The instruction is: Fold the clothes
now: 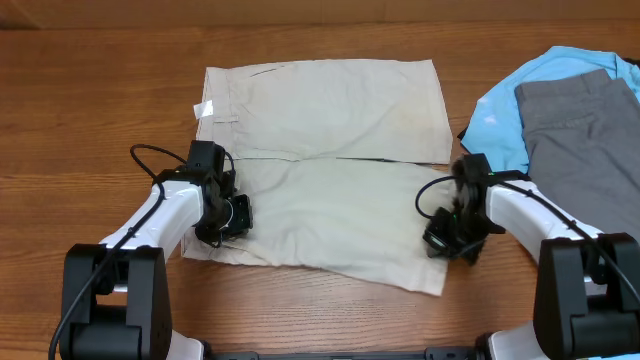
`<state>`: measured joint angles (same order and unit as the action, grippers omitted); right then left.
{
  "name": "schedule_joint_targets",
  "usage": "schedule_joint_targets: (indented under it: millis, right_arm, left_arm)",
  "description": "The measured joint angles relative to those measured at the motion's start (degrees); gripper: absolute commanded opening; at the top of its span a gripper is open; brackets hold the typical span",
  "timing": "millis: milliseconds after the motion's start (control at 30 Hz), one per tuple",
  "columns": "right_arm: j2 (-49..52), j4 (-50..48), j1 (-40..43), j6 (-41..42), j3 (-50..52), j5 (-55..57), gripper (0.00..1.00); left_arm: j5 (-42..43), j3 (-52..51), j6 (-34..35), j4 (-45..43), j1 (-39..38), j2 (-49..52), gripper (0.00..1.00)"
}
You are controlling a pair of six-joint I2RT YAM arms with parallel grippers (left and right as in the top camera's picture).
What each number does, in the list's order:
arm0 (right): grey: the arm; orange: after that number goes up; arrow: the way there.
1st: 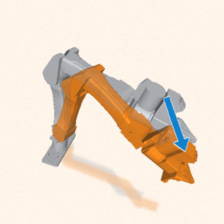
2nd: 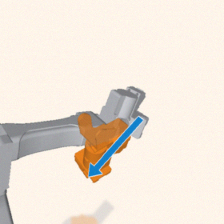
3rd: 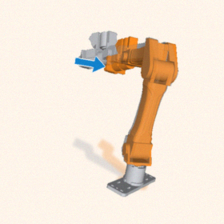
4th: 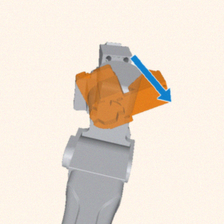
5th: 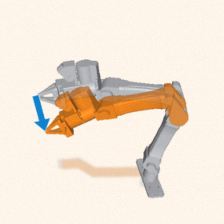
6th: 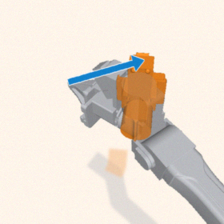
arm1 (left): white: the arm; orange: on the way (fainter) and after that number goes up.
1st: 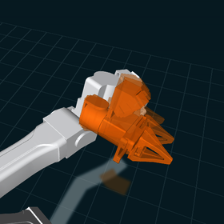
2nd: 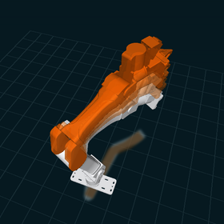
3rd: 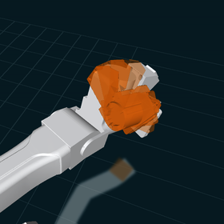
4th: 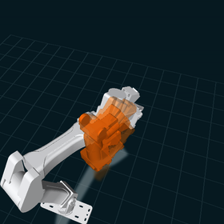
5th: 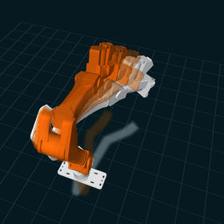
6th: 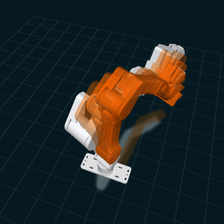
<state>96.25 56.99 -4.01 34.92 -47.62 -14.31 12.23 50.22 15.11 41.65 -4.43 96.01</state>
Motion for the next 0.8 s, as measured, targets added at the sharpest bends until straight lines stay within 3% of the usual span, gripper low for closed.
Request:
schedule_joint_targets:
  millis: [167, 333, 500, 667, 800]
  right_arm:
    - [1.2, 7.2, 4.2, 1.7, -0.5, 5.8, 0.04]
    - [1.8, 7.8, 6.6, 1.3, -1.2, 10.3, 0.04]
    - [2.1, 12.4, 6.6, -0.9, -6.0, 10.8, 0.04]
    - [2.4, 21.1, 6.6, -4.4, -18.3, 9.4, 0.04]
    - [2.4, 20.8, 6.6, -9.2, -25.7, 5.2, 0.04]
  left_arm:
    - [0.1, 0.0, 0.0, -0.2, 0.0, 0.0, 0.15]
    - [-0.3, -0.1, 0.0, -0.2, 0.0, 0.0, 0.04]
    - [1.7, 1.2, 0.2, 3.0, 0.0, 0.0, 0.06]
    - [6.9, 12.2, 0.2, 12.5, 0.0, 0.0, 0.11]
    - [8.4, 21.4, 0.2, 15.5, 0.0, 0.0, 0.11]
